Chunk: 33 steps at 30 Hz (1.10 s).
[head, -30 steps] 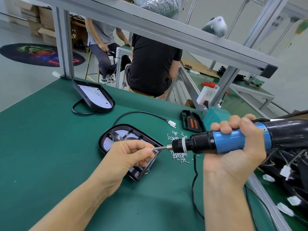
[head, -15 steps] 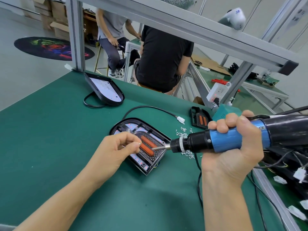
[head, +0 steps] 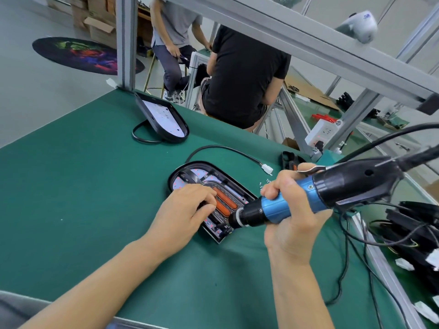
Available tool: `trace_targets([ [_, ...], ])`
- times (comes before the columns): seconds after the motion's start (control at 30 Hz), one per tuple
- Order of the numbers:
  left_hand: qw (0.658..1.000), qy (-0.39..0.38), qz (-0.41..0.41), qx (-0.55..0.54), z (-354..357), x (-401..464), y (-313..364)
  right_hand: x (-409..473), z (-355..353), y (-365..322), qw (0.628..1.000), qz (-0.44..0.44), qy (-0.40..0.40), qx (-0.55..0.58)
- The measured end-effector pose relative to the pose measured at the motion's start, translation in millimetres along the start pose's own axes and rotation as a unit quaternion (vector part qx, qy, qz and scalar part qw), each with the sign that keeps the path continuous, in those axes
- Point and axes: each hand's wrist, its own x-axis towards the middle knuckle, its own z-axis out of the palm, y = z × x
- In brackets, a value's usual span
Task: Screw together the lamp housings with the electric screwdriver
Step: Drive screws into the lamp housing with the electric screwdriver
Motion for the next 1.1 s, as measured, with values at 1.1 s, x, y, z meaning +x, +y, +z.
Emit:
trace_targets([
  [1.1, 0.964, -0.189, 0.0, 0.187, 67, 146, 60, 8, -86, -40, 0.959, -0.037, 0.276, 0.053],
])
